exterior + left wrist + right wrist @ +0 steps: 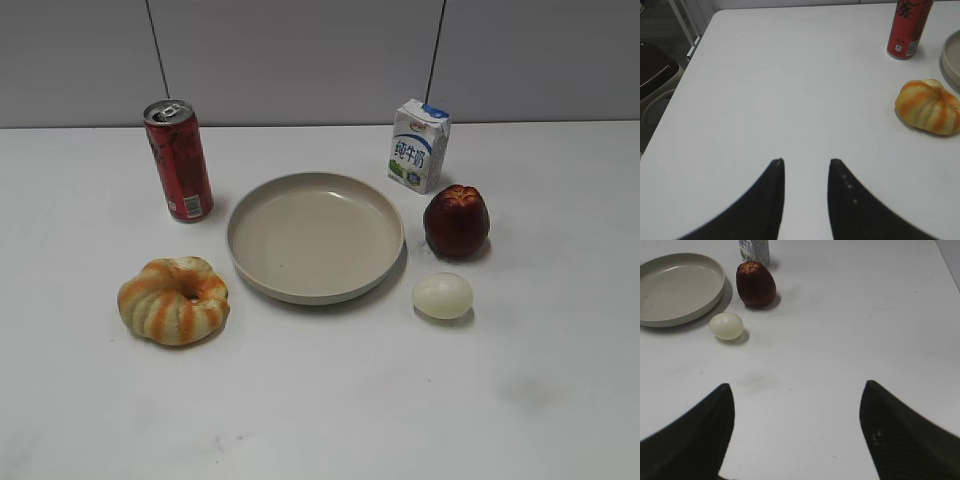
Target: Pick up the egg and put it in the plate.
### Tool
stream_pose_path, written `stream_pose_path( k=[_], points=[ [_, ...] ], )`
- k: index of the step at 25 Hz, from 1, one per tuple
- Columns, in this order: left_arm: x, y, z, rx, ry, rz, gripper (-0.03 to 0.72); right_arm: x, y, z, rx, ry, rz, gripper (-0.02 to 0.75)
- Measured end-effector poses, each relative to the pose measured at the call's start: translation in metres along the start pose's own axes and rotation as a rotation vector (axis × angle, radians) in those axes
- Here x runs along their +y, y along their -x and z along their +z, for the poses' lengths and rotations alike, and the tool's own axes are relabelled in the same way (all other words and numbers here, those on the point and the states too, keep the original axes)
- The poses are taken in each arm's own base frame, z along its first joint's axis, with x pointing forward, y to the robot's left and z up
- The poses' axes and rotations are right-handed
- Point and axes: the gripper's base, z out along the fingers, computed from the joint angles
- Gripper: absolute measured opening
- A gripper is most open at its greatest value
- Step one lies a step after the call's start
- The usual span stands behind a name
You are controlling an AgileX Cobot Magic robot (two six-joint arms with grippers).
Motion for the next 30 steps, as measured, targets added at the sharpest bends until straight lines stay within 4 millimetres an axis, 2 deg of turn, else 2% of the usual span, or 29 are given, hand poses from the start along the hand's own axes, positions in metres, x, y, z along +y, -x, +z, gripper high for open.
stream_pose_path(
  k=[22, 27, 30],
  points=[
    [0.0, 0.0, 0.0, 0.0, 0.0, 0.0, 0.235, 0.001, 0.002, 0.001, -0.003, 0.015, 0.038, 0.587],
    [0.0, 0.0, 0.0, 0.0, 0.0, 0.0, 0.235, 0.002, 0.031, 0.008, -0.172, 0.034, 0.074, 0.587],
    [0.0, 0.0, 0.0, 0.0, 0.0, 0.0, 0.235, -0.001, 0.049, 0.022, -0.255, 0.012, 0.075, 0.594]
  ],
)
